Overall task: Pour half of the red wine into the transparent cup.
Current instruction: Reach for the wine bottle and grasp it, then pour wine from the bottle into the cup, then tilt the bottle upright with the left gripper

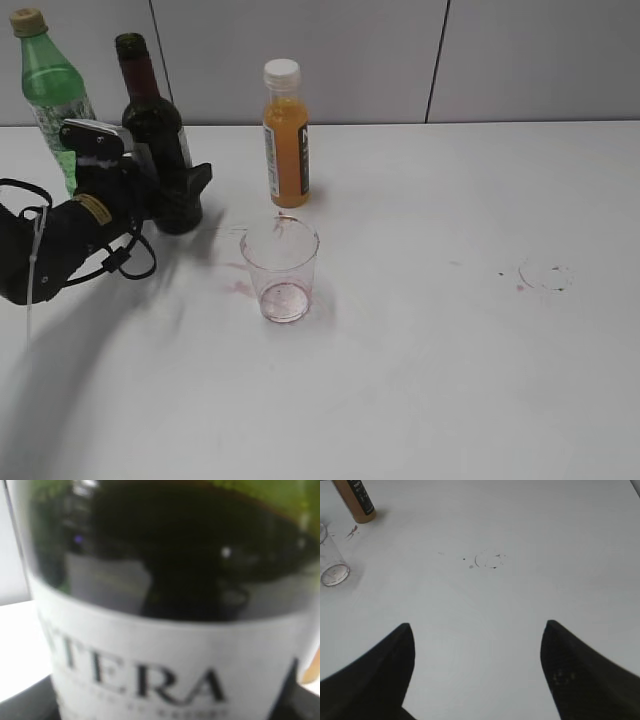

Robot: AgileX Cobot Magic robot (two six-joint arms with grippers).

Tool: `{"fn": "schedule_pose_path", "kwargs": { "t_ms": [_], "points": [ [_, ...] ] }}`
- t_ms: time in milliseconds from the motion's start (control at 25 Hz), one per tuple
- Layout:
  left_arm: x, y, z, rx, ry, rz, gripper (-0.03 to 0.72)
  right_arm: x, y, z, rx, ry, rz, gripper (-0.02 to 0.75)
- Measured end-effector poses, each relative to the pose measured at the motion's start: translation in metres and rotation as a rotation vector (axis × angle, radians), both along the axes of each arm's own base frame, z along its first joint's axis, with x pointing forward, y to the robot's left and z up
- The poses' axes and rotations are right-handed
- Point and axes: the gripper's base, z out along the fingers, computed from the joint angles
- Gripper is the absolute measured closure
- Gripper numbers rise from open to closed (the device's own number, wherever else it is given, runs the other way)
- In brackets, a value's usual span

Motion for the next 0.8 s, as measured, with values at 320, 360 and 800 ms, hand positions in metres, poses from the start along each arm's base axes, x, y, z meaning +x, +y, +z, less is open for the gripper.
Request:
{"fn": "schedule_pose_path", "kwargs": {
  "t_ms": [320, 360, 800],
  "points": [
    [-0.033, 0.013, 0.024, 0.031, 0.045, 0.075, 0.143, 0.000, 0.000, 0.000, 0.000, 0.000, 0.000, 0.147],
    [-0.038, 0.014, 0.032, 0.042, 0.031, 0.074, 0.143, 0.000, 0.000, 0.000, 0.000, 0.000, 0.000, 0.147],
    [-0.106, 0.015, 0.078, 0.209, -0.068, 0.162, 0.143, 0.000, 0.000, 0.000, -0.001, 0.000, 0.000, 0.148]
  ]
}}
